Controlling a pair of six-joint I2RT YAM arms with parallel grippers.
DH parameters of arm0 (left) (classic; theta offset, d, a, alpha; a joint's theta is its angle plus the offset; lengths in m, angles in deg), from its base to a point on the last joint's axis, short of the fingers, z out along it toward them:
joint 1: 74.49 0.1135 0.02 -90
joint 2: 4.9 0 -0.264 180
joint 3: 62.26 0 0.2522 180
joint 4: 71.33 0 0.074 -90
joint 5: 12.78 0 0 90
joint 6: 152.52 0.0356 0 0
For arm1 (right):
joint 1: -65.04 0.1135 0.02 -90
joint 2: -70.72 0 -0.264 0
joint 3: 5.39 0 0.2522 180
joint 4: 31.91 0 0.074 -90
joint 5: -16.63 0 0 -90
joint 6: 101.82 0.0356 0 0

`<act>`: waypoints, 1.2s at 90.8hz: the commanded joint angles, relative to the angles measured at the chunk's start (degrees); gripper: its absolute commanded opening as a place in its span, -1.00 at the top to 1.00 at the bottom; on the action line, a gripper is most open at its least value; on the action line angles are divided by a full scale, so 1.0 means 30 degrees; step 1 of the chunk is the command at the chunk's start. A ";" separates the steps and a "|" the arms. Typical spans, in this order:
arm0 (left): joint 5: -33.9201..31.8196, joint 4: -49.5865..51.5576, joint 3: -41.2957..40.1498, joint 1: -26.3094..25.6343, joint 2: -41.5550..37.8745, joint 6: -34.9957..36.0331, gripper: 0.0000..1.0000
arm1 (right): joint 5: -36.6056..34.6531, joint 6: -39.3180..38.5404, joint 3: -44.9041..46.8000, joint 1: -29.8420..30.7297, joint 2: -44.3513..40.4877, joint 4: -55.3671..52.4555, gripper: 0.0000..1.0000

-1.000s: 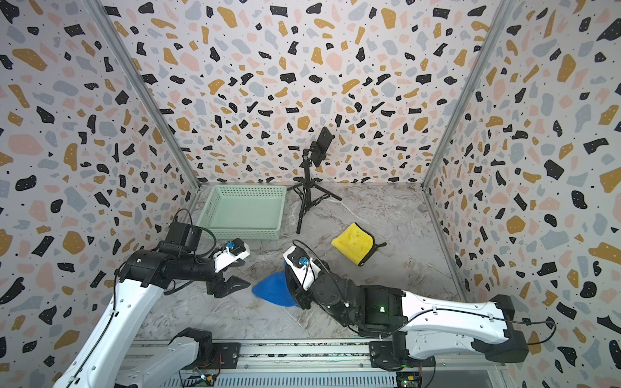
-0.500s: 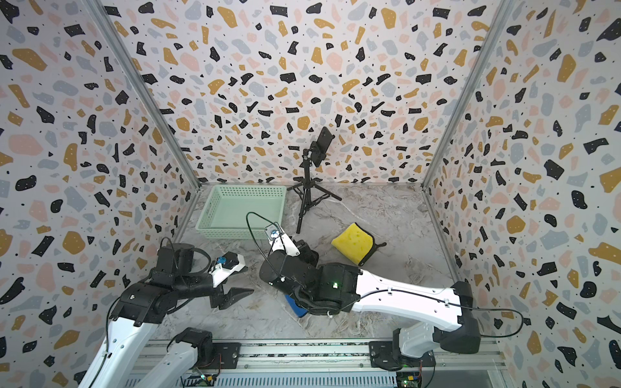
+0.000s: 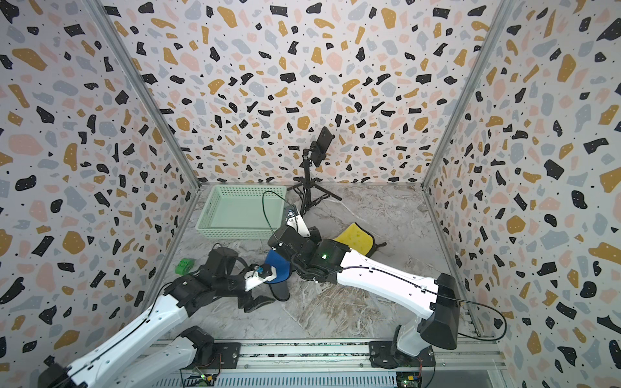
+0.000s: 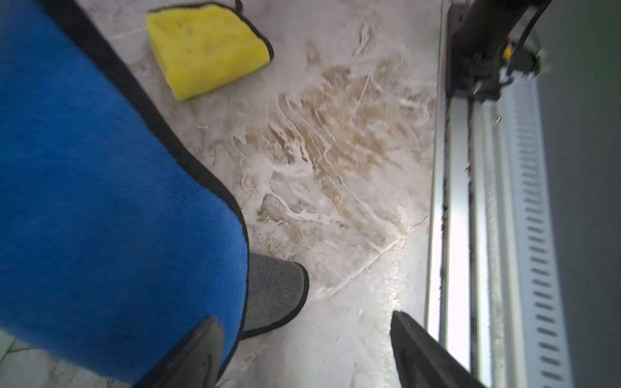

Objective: Fold the square dishcloth
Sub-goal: Flatten out the cleaning item at the center of the board.

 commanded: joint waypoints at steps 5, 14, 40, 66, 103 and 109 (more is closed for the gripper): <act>-0.6429 -0.3557 0.0283 -0.1756 0.4098 0.1712 -0.63 | 0.1219 0.1819 0.3105 -0.1016 -0.1907 -0.0846 1.00; -0.8634 -0.5420 0.0407 -0.2596 0.6718 0.2480 -0.63 | 0.1559 0.2184 0.4495 -0.1937 -0.2862 -0.0792 1.00; -0.7445 -0.5827 0.2950 -0.2868 0.9290 0.1597 -0.53 | 0.3445 0.2146 0.7049 -0.3218 -0.4268 0.0736 1.00; -0.4537 -0.4683 0.3325 -0.2982 0.8217 0.2968 -0.53 | 0.5352 0.2287 0.8957 -0.4748 -0.5139 0.2373 1.00; -0.7944 -0.6713 0.5658 -0.3528 1.2861 0.3234 -0.47 | 0.7367 0.2386 1.0695 -0.6086 -0.5254 0.4171 1.00; -0.8243 -0.6817 0.6026 -0.3656 1.3411 0.3236 -0.41 | 0.7550 0.2383 1.0935 -0.6232 -0.5329 0.4343 1.00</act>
